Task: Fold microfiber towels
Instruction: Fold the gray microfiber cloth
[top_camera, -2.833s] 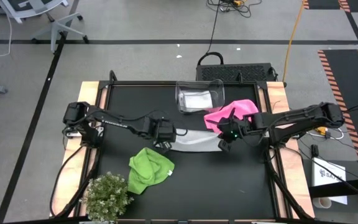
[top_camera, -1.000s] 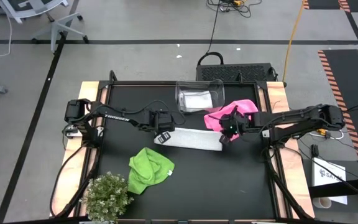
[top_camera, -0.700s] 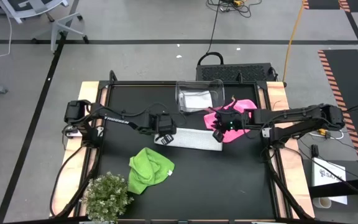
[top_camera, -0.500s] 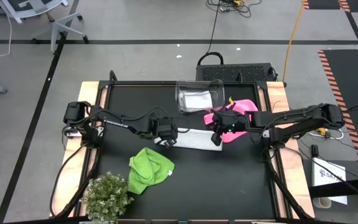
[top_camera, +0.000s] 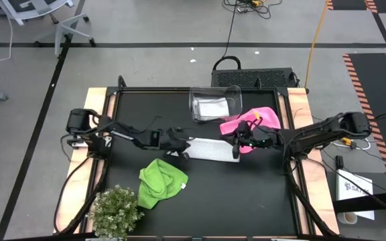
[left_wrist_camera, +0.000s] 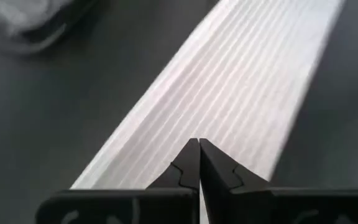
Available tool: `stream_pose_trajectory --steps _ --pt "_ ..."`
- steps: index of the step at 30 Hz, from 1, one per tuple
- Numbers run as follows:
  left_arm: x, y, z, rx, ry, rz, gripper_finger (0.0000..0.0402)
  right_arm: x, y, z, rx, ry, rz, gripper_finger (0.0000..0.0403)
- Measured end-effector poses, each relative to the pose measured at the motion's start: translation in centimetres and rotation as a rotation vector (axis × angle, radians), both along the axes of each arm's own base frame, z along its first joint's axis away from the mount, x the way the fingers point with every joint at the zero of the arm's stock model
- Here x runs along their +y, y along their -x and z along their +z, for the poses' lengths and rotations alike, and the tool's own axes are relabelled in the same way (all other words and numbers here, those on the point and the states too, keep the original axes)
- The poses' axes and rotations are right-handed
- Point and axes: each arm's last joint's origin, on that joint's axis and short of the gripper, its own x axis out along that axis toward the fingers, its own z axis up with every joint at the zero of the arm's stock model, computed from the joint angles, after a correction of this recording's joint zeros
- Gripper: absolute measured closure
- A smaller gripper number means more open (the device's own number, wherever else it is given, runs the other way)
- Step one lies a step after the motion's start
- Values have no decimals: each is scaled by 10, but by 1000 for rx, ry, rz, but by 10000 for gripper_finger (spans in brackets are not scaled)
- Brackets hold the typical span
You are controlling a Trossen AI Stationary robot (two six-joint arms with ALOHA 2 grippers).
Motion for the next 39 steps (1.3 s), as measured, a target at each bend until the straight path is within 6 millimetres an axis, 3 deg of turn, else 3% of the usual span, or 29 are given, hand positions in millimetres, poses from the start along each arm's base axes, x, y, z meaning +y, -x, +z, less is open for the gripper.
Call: stream_pose_trajectory --steps 5,12,19,39 --pt "6 19 3 -233 38 -31 398 1 -3 -10 15 -49 -19 403" --pt "15 49 -11 -392 121 -53 398 3 -50 -19 58 -17 30 403" --pt "20 54 -7 -480 51 -118 398 3 -81 -40 84 -23 28 403" --pt "16 53 -19 -407 -89 -279 398 2 -92 -73 123 -56 10 403"
